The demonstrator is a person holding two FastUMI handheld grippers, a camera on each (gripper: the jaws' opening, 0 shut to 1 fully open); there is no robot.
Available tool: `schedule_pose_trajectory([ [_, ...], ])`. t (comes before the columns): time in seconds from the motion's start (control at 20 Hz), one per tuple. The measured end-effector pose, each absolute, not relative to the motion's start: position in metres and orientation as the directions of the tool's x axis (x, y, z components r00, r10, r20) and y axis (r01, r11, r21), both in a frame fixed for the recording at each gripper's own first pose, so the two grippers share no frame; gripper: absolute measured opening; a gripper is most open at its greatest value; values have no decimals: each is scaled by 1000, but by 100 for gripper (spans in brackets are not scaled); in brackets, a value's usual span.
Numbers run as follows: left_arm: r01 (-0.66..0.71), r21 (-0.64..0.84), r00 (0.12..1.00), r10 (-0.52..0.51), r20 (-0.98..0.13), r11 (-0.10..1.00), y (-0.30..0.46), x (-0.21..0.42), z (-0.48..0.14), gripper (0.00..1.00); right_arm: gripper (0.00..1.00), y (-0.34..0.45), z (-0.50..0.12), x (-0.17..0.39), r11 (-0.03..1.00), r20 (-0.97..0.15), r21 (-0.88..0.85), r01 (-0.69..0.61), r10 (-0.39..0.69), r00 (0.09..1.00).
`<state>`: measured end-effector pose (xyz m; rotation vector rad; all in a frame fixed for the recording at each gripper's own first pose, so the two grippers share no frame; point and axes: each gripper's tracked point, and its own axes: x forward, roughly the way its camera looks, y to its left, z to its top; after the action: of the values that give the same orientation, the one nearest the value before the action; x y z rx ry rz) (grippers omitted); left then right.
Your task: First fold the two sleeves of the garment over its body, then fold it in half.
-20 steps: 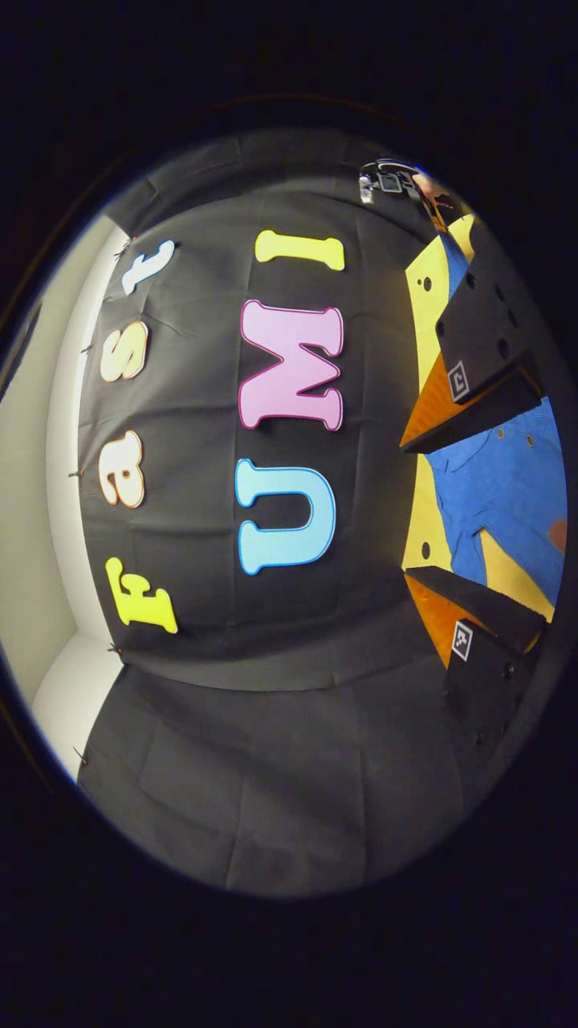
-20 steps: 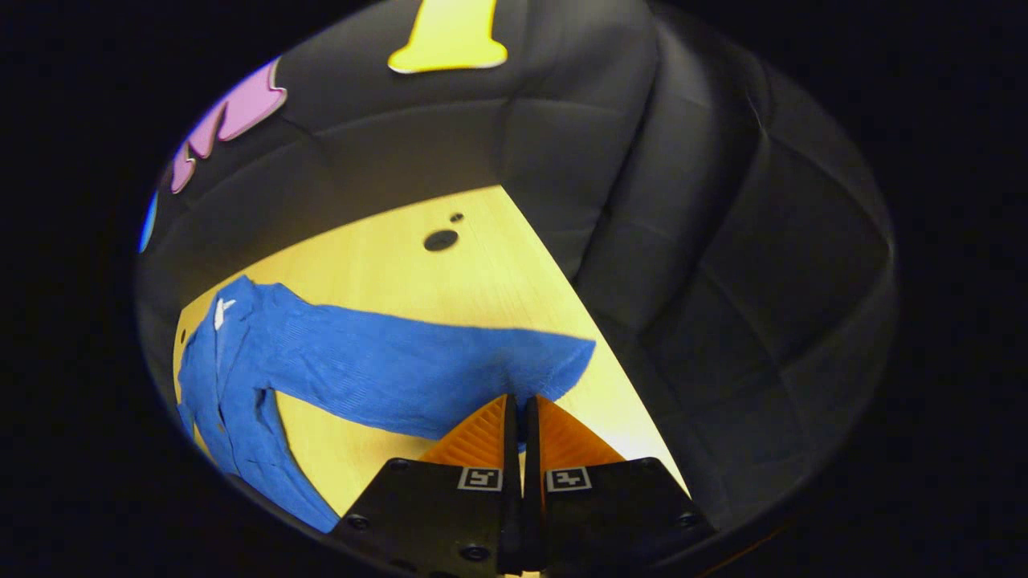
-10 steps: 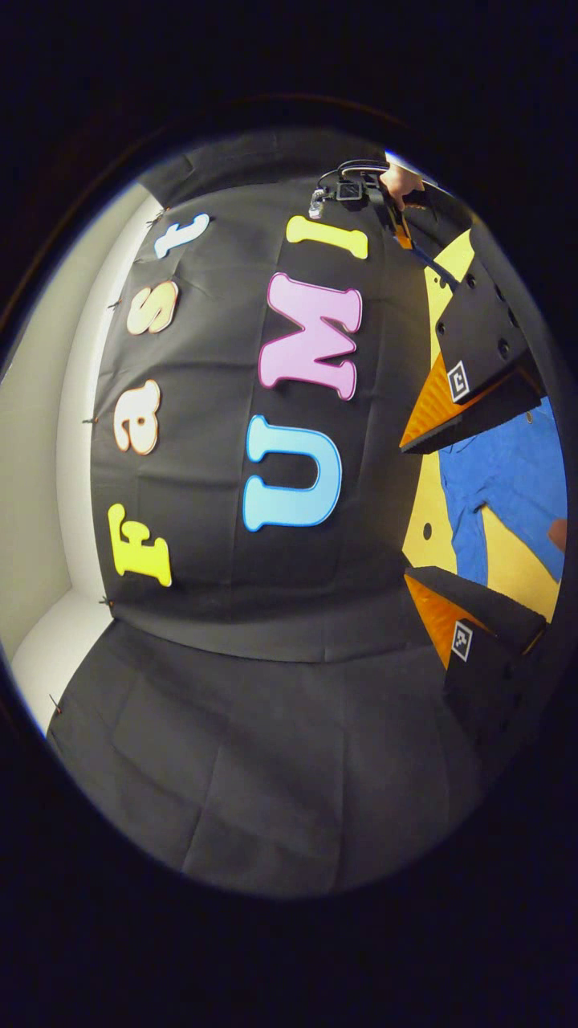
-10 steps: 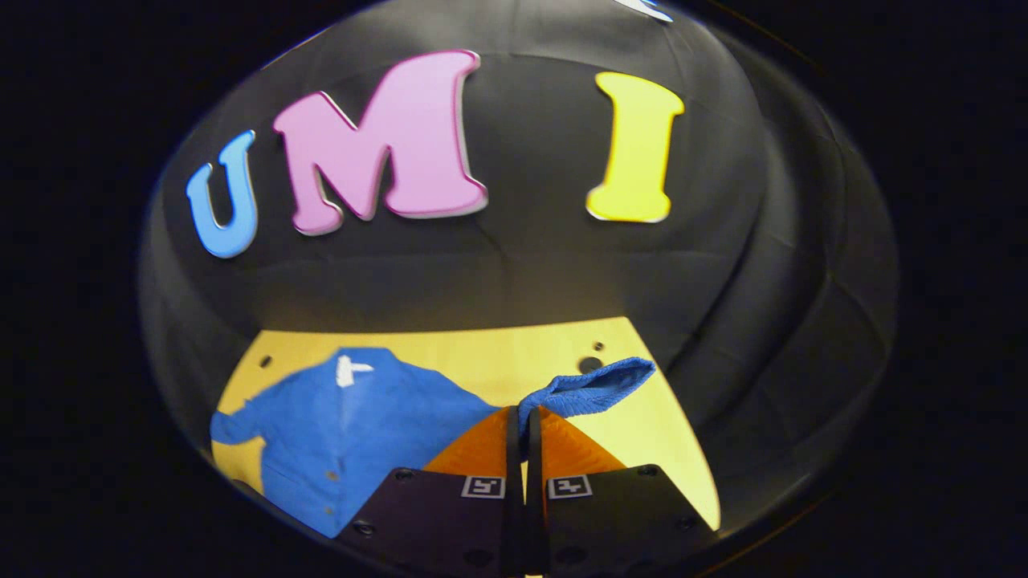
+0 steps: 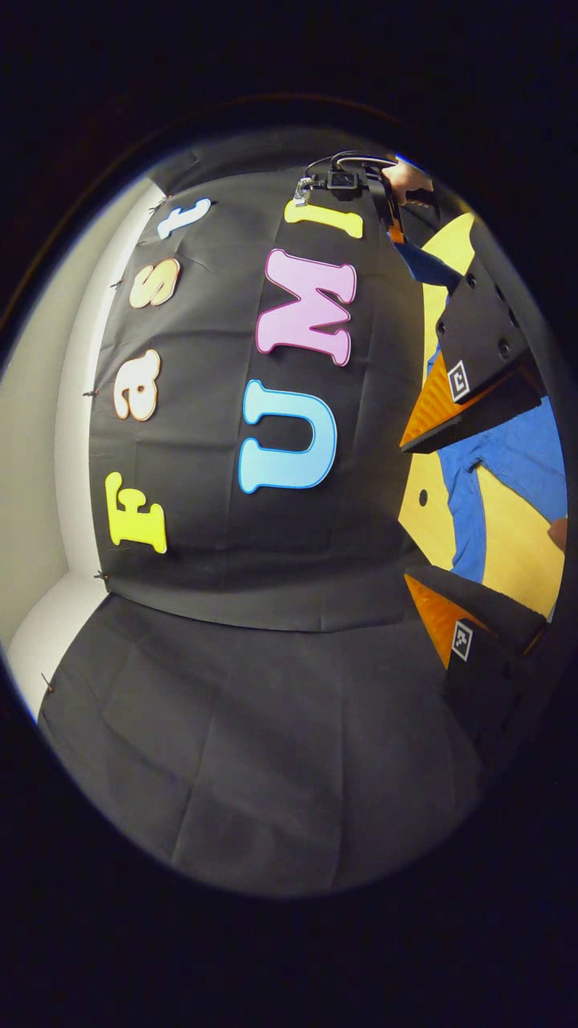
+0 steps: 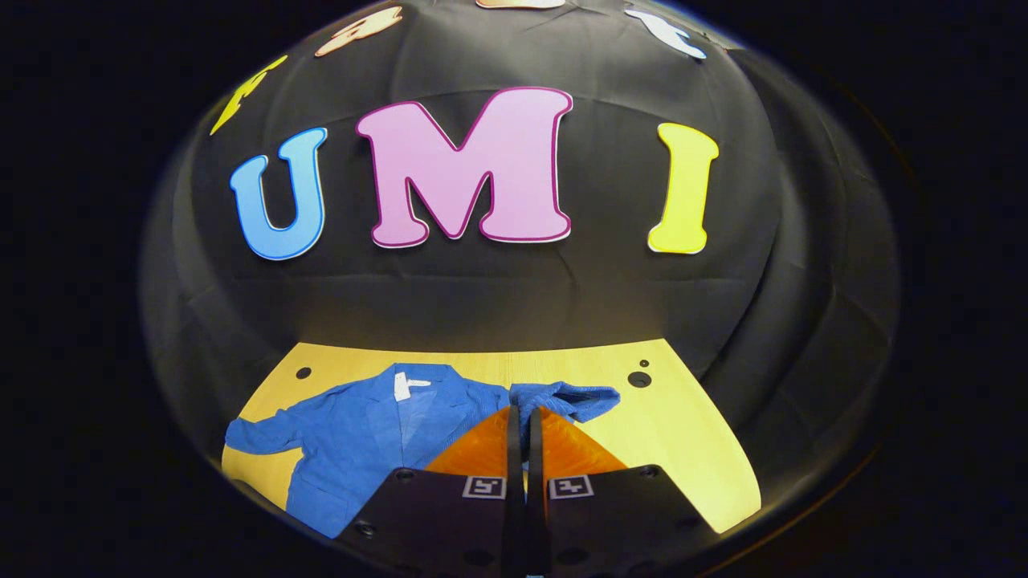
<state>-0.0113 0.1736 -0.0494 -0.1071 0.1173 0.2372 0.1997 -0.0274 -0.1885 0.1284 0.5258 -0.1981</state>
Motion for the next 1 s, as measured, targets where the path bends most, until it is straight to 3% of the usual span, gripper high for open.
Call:
schedule_pose_trajectory([
  [0.25, -124, -87, 989, 116, -90, 988, 169, 18, -41, 81, 4, 6, -174, 169, 966, -472, 67, 248, -188, 861],
  [0.6, -29, -81, 998, 23, -66, 996, 176, 40, -39, 81, 4, 104, -200, 143, 969, -483, 150, 197, -103, 870],
  [0.7, -33, -68, 996, 27, -83, 997, 184, 42, -47, 81, 4, 106, -192, 159, 971, -432, 145, 189, -110, 895],
  [1.0, -47, -86, 987, 33, -159, 995, 190, 50, -66, 81, 4, 72, -204, 220, 931, -484, 229, 285, -145, 863],
])
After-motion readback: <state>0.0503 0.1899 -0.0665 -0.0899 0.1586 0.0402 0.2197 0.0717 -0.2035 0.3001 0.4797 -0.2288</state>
